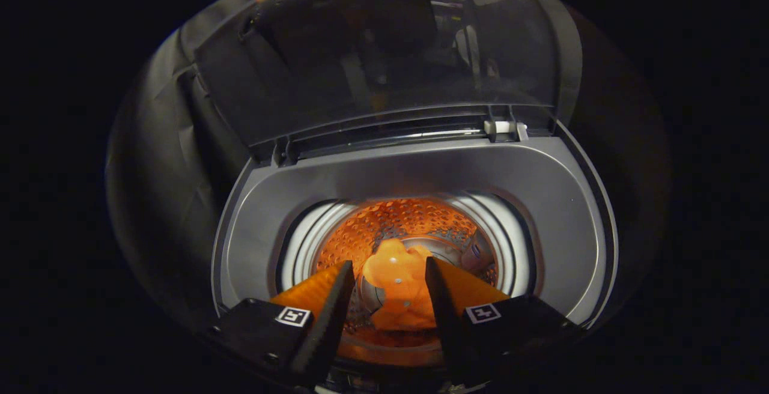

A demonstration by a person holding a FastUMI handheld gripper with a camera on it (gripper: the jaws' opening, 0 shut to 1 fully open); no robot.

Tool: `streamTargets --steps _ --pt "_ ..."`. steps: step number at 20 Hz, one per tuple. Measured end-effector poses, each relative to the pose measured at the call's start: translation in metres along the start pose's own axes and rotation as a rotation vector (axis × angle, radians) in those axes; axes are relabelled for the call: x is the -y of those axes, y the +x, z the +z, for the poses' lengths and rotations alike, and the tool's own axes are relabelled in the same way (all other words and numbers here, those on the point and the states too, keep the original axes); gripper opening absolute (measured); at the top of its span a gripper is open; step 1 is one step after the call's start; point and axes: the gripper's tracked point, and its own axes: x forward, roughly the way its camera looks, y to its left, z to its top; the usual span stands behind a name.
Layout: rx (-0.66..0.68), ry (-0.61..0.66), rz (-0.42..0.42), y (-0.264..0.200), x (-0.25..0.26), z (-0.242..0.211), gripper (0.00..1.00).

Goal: Put the clothes into the washing machine and then close the washing machine lid.

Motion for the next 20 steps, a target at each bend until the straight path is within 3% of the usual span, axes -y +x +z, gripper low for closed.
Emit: streamTargets --steps 1,10,13,16,20 --pt "0.001 0.0 0.006 -0.002 -0.002 -0.001 0.74" --pt "0.101 -0.01 0.054 -0.073 -0.016 0.039 0.73" --pt "0.145 0.013 0.067 -0.103 -0.024 0.062 0.77" --pt "0.213 -0.015 0.028 -0.134 -0.025 0.092 0.92" --pt "0.294 0.016 0.01 -0.168 -0.046 0.137 0.92"
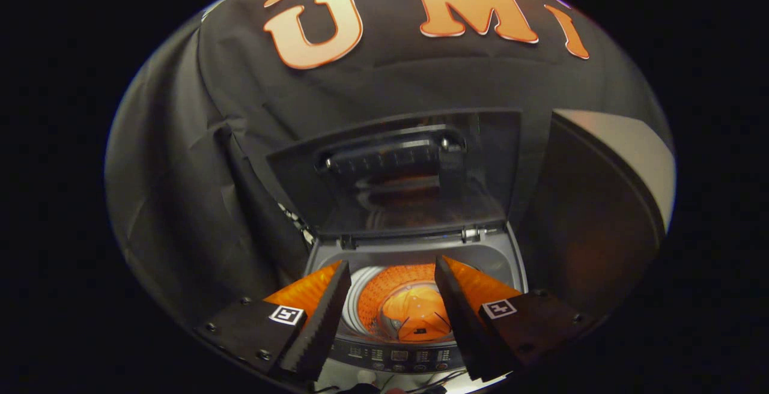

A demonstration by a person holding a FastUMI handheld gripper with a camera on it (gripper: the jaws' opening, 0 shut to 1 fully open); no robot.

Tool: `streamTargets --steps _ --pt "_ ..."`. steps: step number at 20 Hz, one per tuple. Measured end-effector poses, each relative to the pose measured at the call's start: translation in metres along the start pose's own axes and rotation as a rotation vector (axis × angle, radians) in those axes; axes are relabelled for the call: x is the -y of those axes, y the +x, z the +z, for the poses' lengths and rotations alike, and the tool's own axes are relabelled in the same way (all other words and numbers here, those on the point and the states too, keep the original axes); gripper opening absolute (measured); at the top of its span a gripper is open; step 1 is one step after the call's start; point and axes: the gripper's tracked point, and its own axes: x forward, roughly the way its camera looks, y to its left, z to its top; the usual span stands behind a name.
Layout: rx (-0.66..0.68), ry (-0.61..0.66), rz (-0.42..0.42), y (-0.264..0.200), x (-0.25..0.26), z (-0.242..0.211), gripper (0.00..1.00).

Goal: Put the clothes into the washing machine and then close the washing machine lid.

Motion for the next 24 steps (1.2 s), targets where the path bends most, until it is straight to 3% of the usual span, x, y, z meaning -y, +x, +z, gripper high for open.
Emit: streamTargets --steps 7,24 --pt "0.108 -0.039 -0.056 0.013 -0.017 0.104 0.92" --pt "0.013 -0.059 -0.091 0.114 0.001 0.146 0.92"
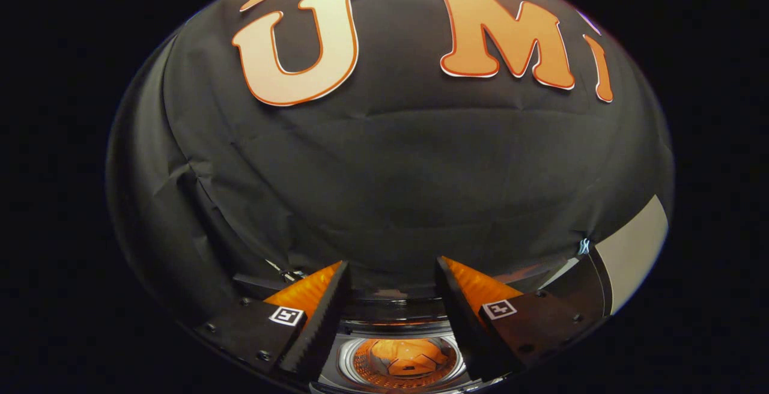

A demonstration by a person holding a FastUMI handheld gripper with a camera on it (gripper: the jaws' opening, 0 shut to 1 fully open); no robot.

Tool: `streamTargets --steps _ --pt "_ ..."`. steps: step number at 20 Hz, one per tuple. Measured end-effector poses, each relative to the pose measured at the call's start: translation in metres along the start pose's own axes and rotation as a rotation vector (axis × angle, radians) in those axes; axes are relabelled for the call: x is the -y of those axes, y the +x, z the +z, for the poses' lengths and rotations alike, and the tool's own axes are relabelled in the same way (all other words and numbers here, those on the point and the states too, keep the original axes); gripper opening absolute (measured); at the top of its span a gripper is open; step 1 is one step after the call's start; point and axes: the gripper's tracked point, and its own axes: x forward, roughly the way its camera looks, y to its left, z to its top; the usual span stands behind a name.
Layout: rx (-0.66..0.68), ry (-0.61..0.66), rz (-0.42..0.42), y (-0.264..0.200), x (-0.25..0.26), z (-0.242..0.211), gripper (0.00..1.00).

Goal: Put the clothes into the washing machine and then close the washing machine lid.

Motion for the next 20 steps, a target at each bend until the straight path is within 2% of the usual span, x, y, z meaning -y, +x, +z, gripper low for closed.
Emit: streamTargets --steps 8,20 --pt "-0.014 -0.034 -0.031 0.015 0.0 -0.007 0.93" --pt "0.044 -0.053 -0.047 -0.023 -0.003 -0.028 0.93"
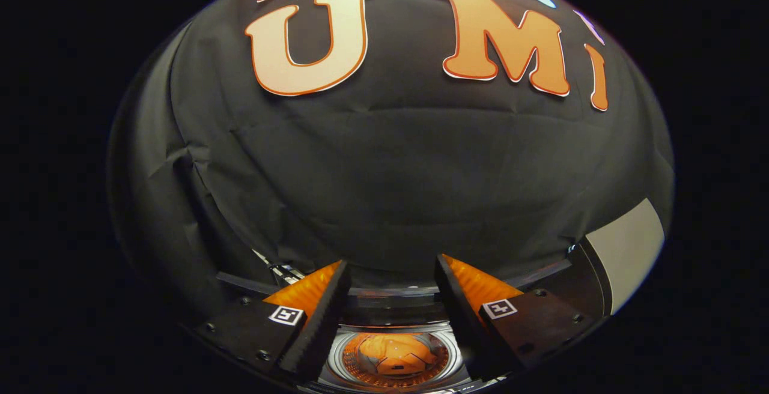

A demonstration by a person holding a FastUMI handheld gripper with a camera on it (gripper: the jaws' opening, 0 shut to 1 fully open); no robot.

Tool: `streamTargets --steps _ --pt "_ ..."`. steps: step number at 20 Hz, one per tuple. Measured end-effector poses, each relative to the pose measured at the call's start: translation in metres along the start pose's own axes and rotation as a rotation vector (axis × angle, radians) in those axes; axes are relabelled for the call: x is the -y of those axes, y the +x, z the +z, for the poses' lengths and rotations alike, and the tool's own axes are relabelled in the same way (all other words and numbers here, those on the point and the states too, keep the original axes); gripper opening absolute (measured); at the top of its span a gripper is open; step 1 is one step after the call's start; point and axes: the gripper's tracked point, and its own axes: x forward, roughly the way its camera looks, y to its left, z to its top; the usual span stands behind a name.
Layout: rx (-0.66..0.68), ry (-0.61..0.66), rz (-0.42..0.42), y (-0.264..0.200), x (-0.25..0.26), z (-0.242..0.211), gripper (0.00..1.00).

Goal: Put the clothes into the washing machine and then close the washing machine lid.

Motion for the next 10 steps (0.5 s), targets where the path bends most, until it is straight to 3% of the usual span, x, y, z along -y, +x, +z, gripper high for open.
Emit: streamTargets --steps 10 --pt "0.017 -0.01 -0.018 -0.049 -0.002 -0.042 0.93"
